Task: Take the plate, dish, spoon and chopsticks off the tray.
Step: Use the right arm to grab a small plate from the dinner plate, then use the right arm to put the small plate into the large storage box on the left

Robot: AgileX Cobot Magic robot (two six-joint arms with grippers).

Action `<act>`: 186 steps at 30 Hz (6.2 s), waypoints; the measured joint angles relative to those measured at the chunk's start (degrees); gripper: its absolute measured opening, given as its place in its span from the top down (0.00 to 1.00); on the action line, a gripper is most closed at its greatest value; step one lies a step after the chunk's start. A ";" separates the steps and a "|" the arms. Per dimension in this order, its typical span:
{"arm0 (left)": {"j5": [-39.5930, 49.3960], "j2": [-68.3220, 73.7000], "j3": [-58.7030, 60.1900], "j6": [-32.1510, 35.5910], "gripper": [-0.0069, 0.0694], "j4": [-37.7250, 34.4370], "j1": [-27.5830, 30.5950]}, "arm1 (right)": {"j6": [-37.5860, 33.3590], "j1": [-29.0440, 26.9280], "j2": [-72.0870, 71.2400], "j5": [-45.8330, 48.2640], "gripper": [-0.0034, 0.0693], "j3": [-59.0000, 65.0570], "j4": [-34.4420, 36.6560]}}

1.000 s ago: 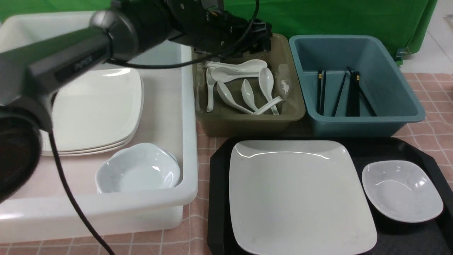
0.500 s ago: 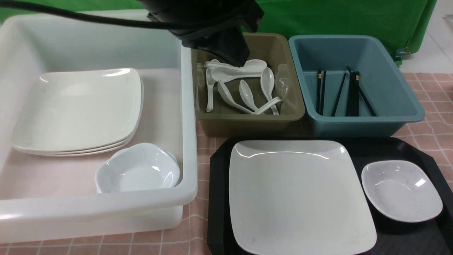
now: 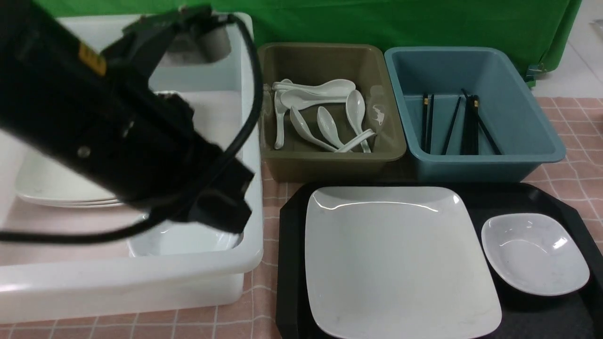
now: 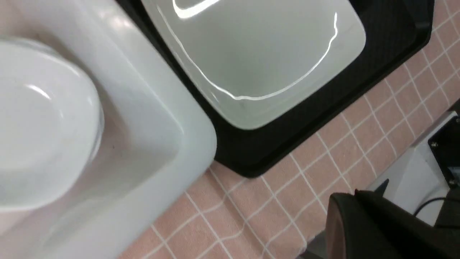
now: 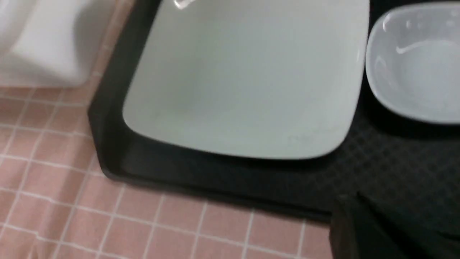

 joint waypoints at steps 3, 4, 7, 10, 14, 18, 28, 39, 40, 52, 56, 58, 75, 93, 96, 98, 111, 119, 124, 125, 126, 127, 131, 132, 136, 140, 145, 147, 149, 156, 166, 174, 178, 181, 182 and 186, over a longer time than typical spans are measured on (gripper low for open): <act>-2.23 -4.10 6.07 -0.15 0.91 -0.65 0.00 | 0.13 0.00 3.74 3.92 0.91 0.00 0.73; -3.55 -5.63 8.12 -0.15 0.91 -0.73 0.00 | 0.17 0.00 5.32 4.79 0.91 0.00 0.91; -8.38 -11.21 14.86 -1.87 0.89 -0.79 0.00 | 0.17 0.00 9.51 6.47 0.90 0.00 1.16; -12.10 -15.03 19.50 -2.58 0.88 -0.59 0.00 | 0.11 0.00 12.02 6.84 0.90 0.00 1.23; -17.29 -19.66 25.83 -4.09 0.87 0.62 0.00 | -1.23 0.00 15.94 6.93 0.89 0.00 1.23; -20.77 -22.15 30.10 -5.48 0.87 1.51 0.00 | -3.28 0.00 18.52 6.88 0.88 0.00 1.23; -23.07 -22.54 31.78 -7.49 0.85 1.38 0.00 | -4.04 0.00 23.08 0.77 0.74 -0.60 -9.64; -23.27 -22.54 31.78 -7.49 0.84 1.24 0.00 | -13.44 0.00 39.34 -5.41 0.36 -4.01 -14.65; -23.27 -22.54 31.78 -7.49 0.84 1.24 0.00 | -14.08 0.00 40.40 -6.08 0.36 -4.01 -15.51; -23.51 -22.54 31.78 -5.93 0.82 1.21 0.00 | -15.38 0.00 55.52 -15.05 0.35 -4.07 -32.69; -24.84 -22.54 31.78 -5.67 0.82 1.21 0.00 | -15.44 0.05 58.40 -15.10 0.36 -4.26 -35.31; -25.00 -22.54 31.78 -5.66 0.82 1.21 0.00 | -15.44 0.18 59.07 -15.34 0.45 -4.58 -36.70; -30.00 -22.54 31.43 -5.53 0.80 2.21 0.00 | -16.48 0.58 50.90 -5.02 0.83 -8.81 -36.06; -27.40 -22.16 3.14 -22.53 0.83 39.35 0.00 | -47.36 0.53 31.51 2.33 0.83 -32.86 15.51; -22.22 -21.00 -1.61 -23.15 0.89 43.35 0.00 | -60.40 0.74 34.43 2.33 0.83 -36.64 32.02; -18.30 -19.90 -3.78 -23.15 0.89 44.92 0.00 | -65.63 1.56 37.08 2.27 0.83 -38.44 38.92; -0.40 -10.98 -8.21 -19.04 0.90 45.18 6.69 | -73.24 15.56 66.41 1.65 0.83 -61.62 39.76; 0.49 -6.09 -8.25 2.16 0.90 12.36 38.02 | -63.80 20.95 78.78 0.81 0.83 -72.01 20.13; 0.38 -2.81 -8.25 11.19 0.90 -5.33 50.93 | -58.02 24.40 85.18 0.76 0.83 -78.26 8.09; 0.38 -2.48 -8.25 12.12 0.90 -6.54 52.36 | -56.66 24.83 86.63 0.60 0.83 -79.51 5.25; 0.38 -2.41 -8.25 12.38 0.90 -6.60 52.56 | -56.22 25.02 87.71 0.44 0.83 -79.94 4.21; 0.38 -2.34 -8.25 12.66 0.90 -6.60 52.83 | -55.50 25.16 88.71 0.30 0.83 -80.45 2.63; 0.38 -2.07 -8.25 13.15 0.89 -6.76 52.89 | -54.29 25.16 92.46 -0.85 0.83 -80.91 -0.42; 0.38 -2.07 -8.25 13.15 0.89 -6.80 52.89 | -54.04 25.16 92.81 -1.15 0.82 -81.05 -0.57; 0.38 -2.05 -8.25 13.28 0.89 -6.80 52.89 | -52.29 25.37 93.16 -0.84 0.72 -81.12 -0.69; 0.38 -1.94 -8.25 13.35 0.89 -6.80 52.89 | -50.94 26.82 93.16 0.78 0.56 -81.81 -0.70; 0.38 -1.37 -8.25 13.35 0.89 -6.75 52.89 | -50.70 28.83 93.11 1.63 0.53 -82.24 -0.57; 0.33 -1.24 -8.25 13.35 0.89 -6.75 52.89 | -50.70 29.36 93.11 1.88 0.56 -82.24 -0.59; 0.33 -1.11 -8.25 13.35 0.89 -6.75 52.89 | -50.70 29.73 93.11 2.79 0.61 -82.80 -0.59; 0.33 -0.85 -8.25 13.35 0.89 -6.75 52.89 | -50.70 29.71 92.00 5.55 0.68 -86.08 -0.69; 0.38 -0.85 -8.25 13.35 0.89 -6.75 52.89 | -48.23 27.44 92.35 -5.95 0.51 -86.79 -0.86; 0.38 -0.85 -8.25 13.29 0.89 -6.75 52.89 | -43.48 23.75 94.65 -11.30 0.36 -86.79 -0.86; 0.38 -0.85 -8.25 13.29 0.89 -6.75 52.89 | -43.19 23.26 95.30 -9.24 0.27 -86.79 -0.14; 0.38 -0.85 -8.25 13.29 0.89 -6.75 52.89 | -43.07 23.53 95.46 -8.40 0.25 -86.79 1.59; 0.38 -0.85 -8.25 13.29 0.89 -6.75 52.89 | -43.07 23.66 95.46 -8.40 0.25 -86.79 1.79; 0.38 -0.85 -8.25 13.29 0.89 -6.75 52.89 | -43.07 24.02 96.18 -9.90 0.25 -86.79 2.26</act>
